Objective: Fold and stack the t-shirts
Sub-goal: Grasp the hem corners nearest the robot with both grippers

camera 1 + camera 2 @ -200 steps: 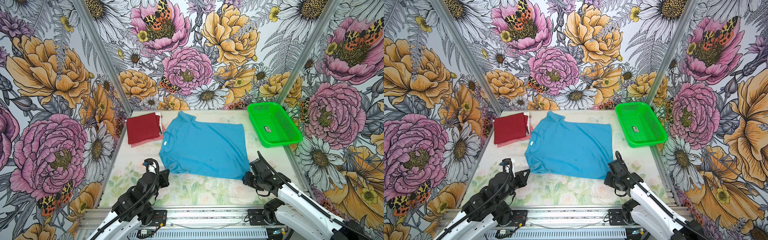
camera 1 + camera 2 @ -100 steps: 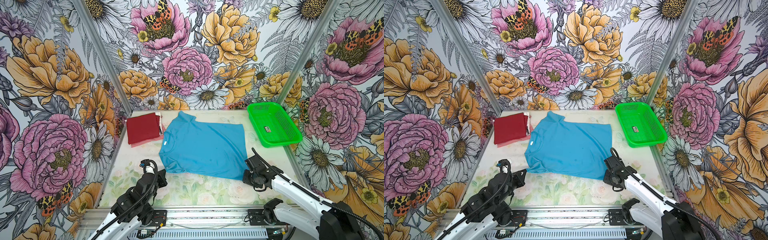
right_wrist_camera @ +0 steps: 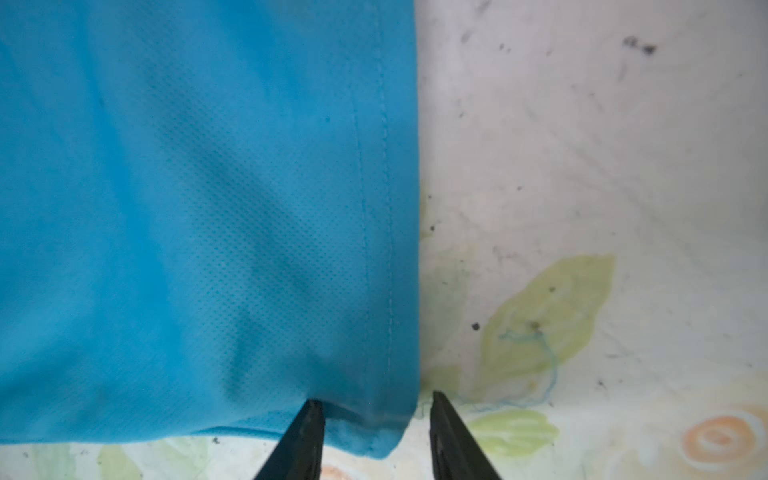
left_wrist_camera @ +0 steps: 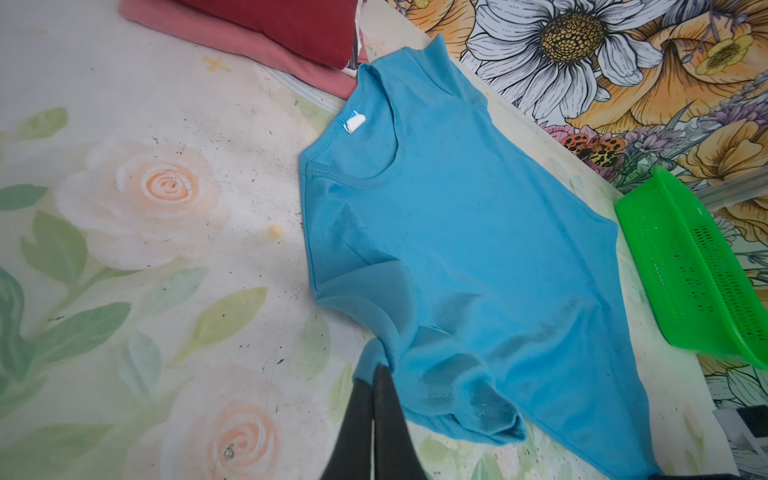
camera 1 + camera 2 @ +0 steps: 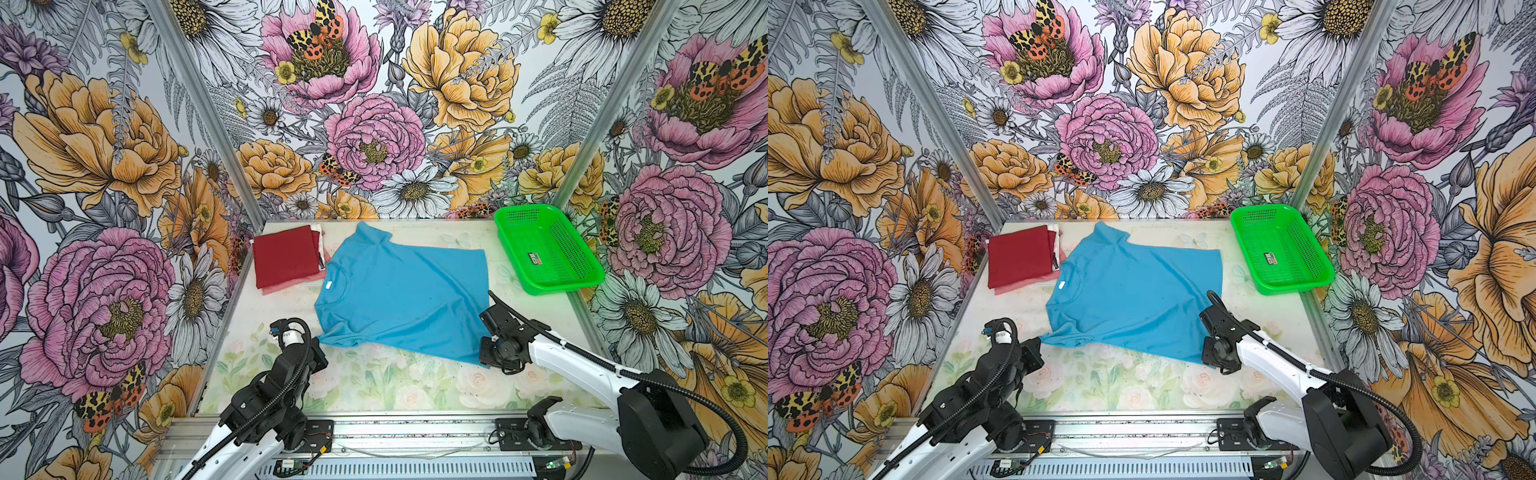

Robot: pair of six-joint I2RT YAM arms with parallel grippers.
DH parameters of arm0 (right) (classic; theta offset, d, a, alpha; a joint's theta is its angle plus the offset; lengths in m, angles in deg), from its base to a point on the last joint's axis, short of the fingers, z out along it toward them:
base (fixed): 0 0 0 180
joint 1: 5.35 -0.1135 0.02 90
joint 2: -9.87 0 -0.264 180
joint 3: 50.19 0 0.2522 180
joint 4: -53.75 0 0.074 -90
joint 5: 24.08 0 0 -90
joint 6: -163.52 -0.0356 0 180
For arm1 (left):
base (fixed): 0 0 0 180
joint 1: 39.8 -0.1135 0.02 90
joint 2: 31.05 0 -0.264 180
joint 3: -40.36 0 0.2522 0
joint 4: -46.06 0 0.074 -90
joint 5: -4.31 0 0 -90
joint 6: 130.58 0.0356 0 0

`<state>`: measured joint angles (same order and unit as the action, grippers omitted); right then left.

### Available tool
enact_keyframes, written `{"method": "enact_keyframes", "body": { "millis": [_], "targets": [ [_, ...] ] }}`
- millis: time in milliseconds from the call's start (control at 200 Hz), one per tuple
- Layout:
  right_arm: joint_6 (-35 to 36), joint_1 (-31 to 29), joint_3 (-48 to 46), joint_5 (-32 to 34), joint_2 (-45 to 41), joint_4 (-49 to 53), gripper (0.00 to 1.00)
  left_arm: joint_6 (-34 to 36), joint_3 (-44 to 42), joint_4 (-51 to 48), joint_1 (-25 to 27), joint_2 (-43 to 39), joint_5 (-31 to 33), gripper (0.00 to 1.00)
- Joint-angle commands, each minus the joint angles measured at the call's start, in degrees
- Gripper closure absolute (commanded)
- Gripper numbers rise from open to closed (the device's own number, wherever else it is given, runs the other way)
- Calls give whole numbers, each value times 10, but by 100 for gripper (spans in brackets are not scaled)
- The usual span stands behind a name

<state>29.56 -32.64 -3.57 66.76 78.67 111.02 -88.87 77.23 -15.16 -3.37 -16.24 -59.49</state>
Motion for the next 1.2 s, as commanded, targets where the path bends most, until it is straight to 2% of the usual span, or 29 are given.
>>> {"method": "enact_keyframes", "body": {
  "millis": [0,275,555,660,856,976,1116,1196],
  "targets": [
    [-10,-14,18,-1,11,3,55,-5,18,-9,-14,3,23,100],
    [-102,-81,-9,1,-16,3,57,-3,18,-9,-13,-11,21,100],
    [-135,-107,-23,14,-14,0,60,3,18,-5,-11,-13,19,100],
    [-138,-116,-24,10,-11,0,66,2,17,-6,-9,-16,22,100],
    [-140,-125,-32,-9,-29,8,91,3,18,-6,-10,-23,24,100],
    [-142,-127,-32,-12,-63,29,100,2,19,-5,-9,-21,22,100],
    [-122,-127,-15,-28,-88,62,100,5,24,-6,-9,-15,24,100],
    [-92,-128,-9,-74,-84,69,100,7,29,-5,-9,-12,25,100]
  ]
}}
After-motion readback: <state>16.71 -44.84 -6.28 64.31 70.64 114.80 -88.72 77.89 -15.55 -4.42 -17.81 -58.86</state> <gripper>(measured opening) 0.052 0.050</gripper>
